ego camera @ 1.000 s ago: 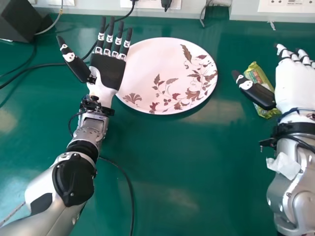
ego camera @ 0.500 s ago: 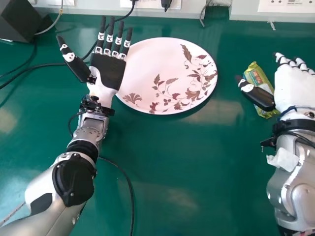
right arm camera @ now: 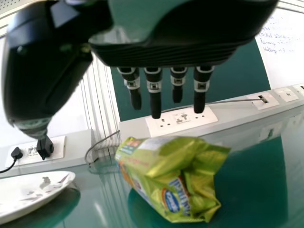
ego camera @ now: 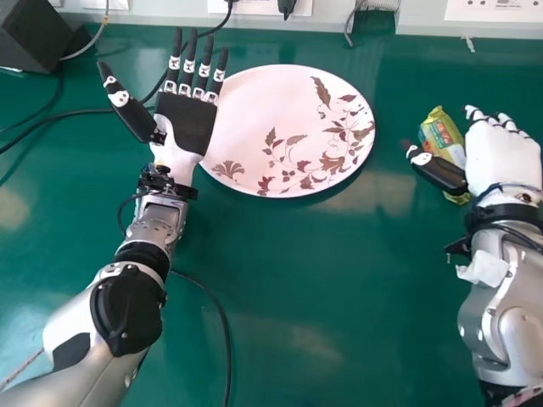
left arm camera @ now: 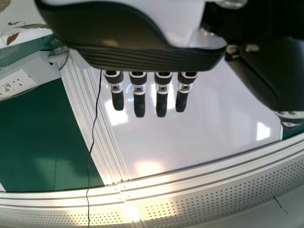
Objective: Pick up biscuit and place it in the plate
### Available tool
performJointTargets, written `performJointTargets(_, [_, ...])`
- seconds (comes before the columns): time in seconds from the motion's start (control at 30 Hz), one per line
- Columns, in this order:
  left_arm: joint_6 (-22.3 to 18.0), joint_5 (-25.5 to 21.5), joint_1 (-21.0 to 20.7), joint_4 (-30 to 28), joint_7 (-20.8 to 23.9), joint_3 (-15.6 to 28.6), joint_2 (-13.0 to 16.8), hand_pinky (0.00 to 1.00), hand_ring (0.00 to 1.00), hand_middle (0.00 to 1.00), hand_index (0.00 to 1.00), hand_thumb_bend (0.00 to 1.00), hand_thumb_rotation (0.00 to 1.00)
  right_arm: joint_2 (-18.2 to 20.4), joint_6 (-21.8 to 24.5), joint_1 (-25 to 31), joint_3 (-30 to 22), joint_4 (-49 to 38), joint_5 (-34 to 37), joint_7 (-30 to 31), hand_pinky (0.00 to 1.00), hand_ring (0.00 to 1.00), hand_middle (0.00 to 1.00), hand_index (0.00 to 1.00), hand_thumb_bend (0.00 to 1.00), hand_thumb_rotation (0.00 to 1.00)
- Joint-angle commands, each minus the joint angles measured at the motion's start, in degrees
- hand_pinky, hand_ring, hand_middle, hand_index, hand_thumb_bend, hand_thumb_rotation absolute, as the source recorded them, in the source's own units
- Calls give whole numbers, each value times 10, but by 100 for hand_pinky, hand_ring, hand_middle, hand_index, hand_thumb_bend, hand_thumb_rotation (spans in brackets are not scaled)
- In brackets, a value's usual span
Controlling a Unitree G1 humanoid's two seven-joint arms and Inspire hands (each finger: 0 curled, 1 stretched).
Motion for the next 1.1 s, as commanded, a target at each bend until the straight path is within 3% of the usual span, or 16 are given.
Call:
performJointTargets(0.0, [-1, -4, 12, 1, -7, 3, -1, 99, 96, 98, 98, 100, 33, -6, 4, 0, 2, 11, 10, -8, 89, 92, 92, 97, 92, 49])
performJointTargets(1.07, [-9, -2, 13, 1, -8, 1, -2, 97, 94, 98, 99, 100, 36, -46, 56, -32, 47, 105, 52, -8, 88, 91, 91, 98, 92, 51])
